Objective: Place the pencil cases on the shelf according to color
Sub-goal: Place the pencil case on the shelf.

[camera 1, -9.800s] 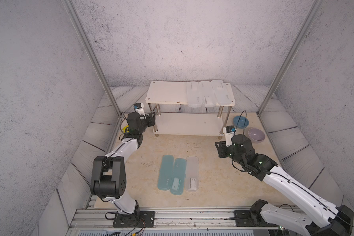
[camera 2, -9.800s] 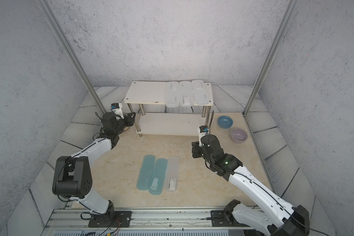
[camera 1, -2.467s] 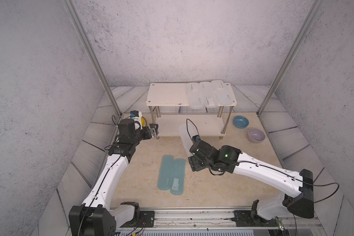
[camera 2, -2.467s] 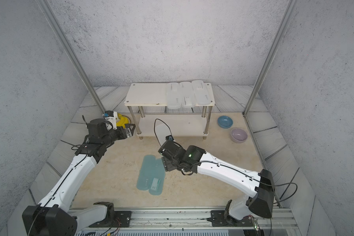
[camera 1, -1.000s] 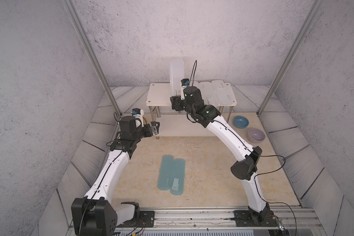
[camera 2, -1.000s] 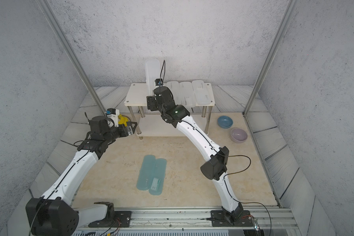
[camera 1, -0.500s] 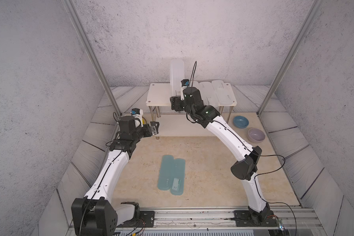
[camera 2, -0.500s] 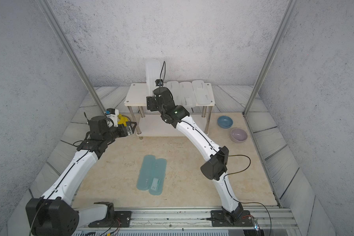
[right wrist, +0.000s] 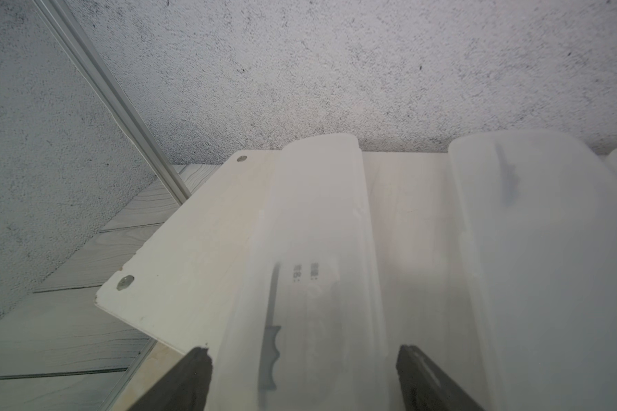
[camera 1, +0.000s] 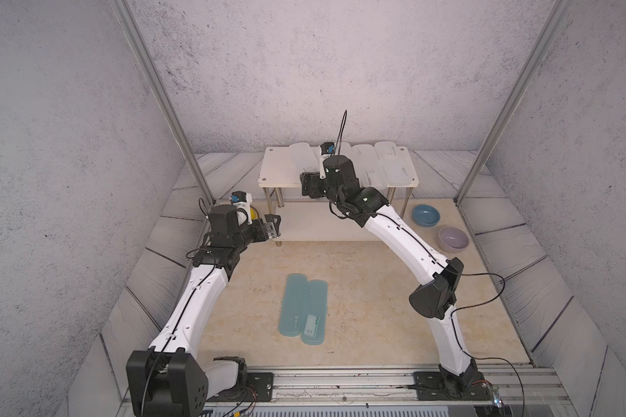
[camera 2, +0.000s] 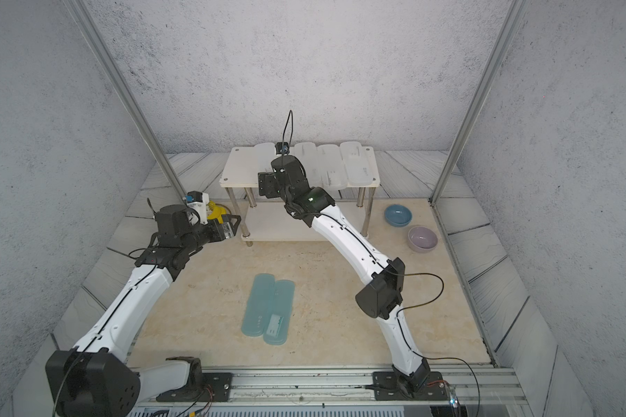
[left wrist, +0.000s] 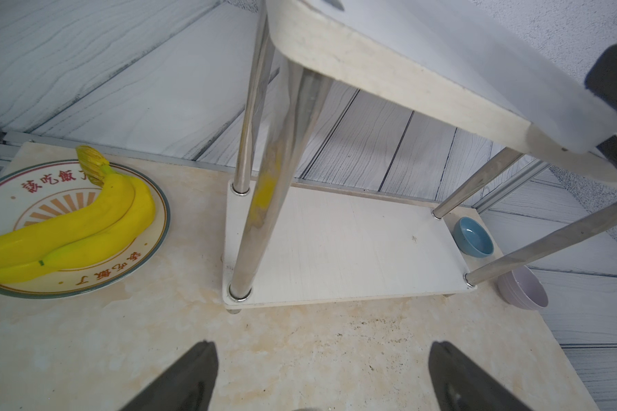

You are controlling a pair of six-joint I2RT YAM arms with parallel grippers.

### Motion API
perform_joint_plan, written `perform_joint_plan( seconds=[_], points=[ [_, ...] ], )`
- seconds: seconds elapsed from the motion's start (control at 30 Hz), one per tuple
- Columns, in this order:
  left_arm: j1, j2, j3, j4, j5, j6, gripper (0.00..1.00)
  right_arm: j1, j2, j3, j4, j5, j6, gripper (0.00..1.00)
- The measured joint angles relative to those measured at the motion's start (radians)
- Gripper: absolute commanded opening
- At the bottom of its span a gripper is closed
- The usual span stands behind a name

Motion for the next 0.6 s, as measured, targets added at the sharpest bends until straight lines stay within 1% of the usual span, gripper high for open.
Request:
perform_joint_plan(
  seconds=[0.1,0.4,0.6],
  points=[
    [0.002,0.000,0.000,0.000,0.001,0.000,0.99,0.000,0.000,-0.002,0.000,-0.005,0.002,0.88],
    [0.006,0.000,-0.003,0.005,0.007,-0.001,0.99,0.002,-0.027,-0.006,0.021,-0.044,0.037,0.96],
    [0.009,0.000,-0.006,0.008,0.008,0.000,0.99,0.003,-0.075,0.009,0.062,-0.046,0.021,0.97]
  ],
)
